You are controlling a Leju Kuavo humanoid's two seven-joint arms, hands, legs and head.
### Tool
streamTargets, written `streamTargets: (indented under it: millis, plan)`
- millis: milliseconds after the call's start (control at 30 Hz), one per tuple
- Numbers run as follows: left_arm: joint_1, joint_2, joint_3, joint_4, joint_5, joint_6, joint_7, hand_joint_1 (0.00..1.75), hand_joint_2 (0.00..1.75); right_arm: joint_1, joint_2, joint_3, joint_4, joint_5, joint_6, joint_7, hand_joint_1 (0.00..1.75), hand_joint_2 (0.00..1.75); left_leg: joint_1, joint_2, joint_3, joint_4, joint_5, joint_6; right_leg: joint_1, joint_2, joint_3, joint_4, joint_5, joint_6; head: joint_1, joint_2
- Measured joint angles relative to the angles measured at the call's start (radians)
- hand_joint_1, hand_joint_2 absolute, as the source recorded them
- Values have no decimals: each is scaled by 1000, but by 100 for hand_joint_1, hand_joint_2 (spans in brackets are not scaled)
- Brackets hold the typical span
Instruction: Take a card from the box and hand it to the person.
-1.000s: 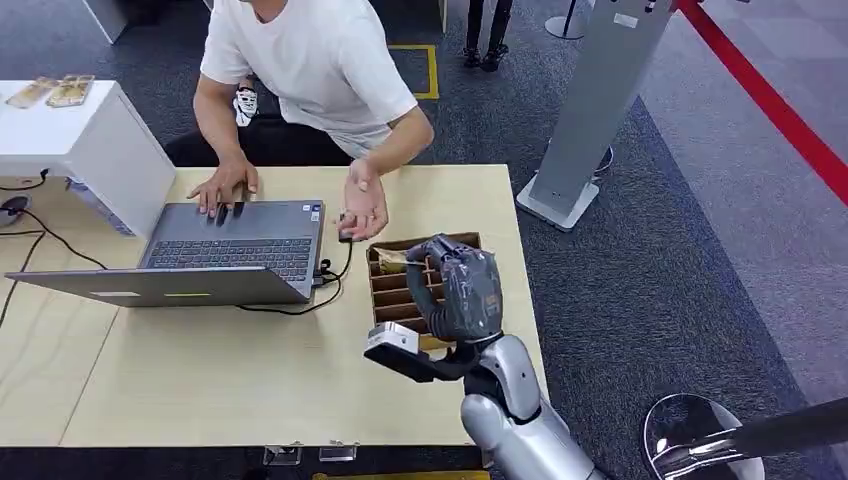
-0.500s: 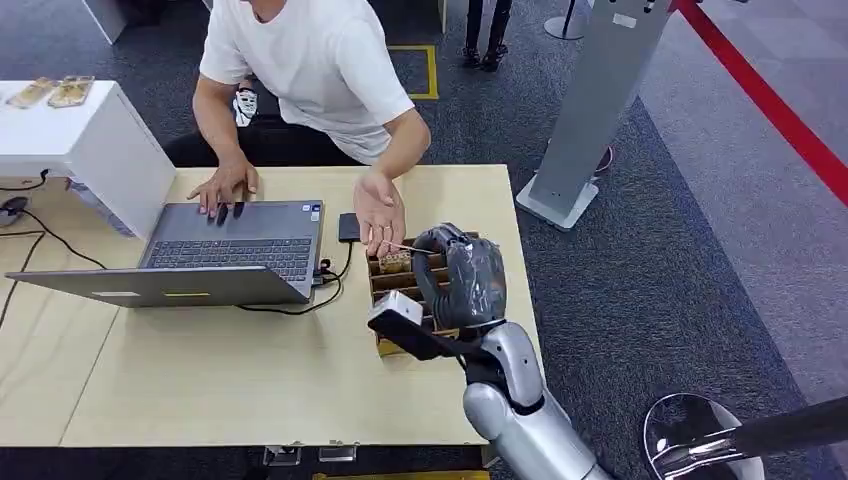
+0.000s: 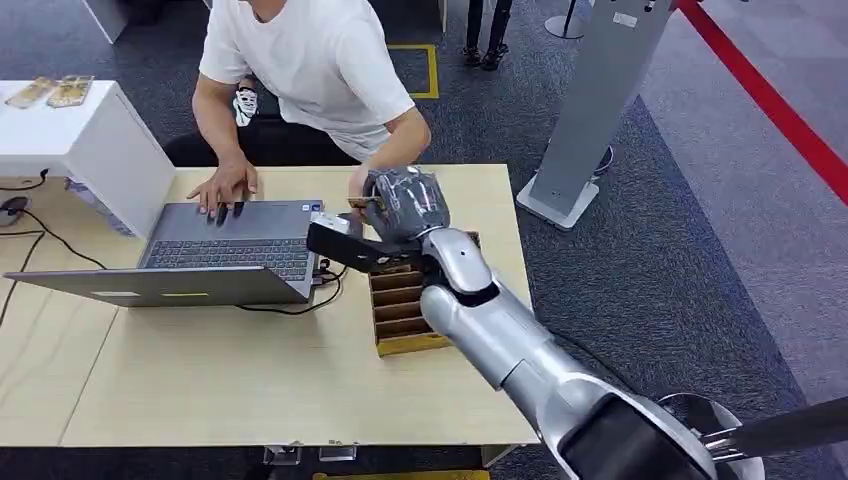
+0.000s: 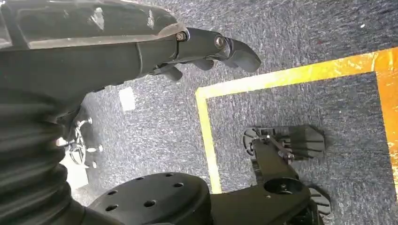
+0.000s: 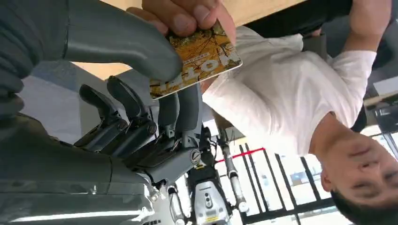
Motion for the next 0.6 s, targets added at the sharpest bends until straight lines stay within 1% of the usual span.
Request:
streamTargets:
  millis: [167, 200, 233, 267, 333, 500, 600]
  plan:
    - [3, 0, 0, 0, 6, 4, -3, 0, 175, -23, 29, 22, 87, -18, -1, 0, 159, 175, 0, 0, 0, 0, 0, 0, 0, 0, 0, 0, 0, 0, 2, 0]
    - [3, 0, 0, 0, 6, 5, -3, 0, 175, -25, 32, 27, 102, -19, -2, 0, 0, 175, 0, 0, 0, 0, 0, 0, 0, 0, 0, 0, 0, 0, 2, 0]
    - [4, 0, 0, 0, 6, 2, -4, 0, 175, -27, 34, 31, 113, -21, -2, 0, 0, 175, 0, 0, 0, 0, 0, 0, 0, 0, 0, 0, 0, 0, 2, 0]
    - [4, 0, 0, 0, 6, -6, -7, 0, 0, -29, 38, 36, 123, -23, -2, 0, 0, 175, 0, 0, 0, 0, 0, 0, 0, 0, 0, 0, 0, 0, 2, 0]
    - [4, 2, -1, 0, 0, -23, -14, 0, 0, -29, 41, 40, 144, -33, -3, 0, 0, 175, 0, 0, 0, 0, 0, 0, 0, 0, 0, 0, 0, 0, 1, 0]
    - [4, 5, -2, 0, 4, -12, -19, 0, 0, -29, 44, 46, 177, -52, -15, 7, 0, 175, 0, 0, 0, 0, 0, 0, 0, 0, 0, 0, 0, 0, 1, 0]
    - [4, 6, -2, 0, 5, -22, -19, 0, 0, -29, 44, 56, 188, -59, -26, 8, 0, 175, 0, 0, 0, 0, 0, 0, 0, 0, 0, 0, 0, 0, 1, 0]
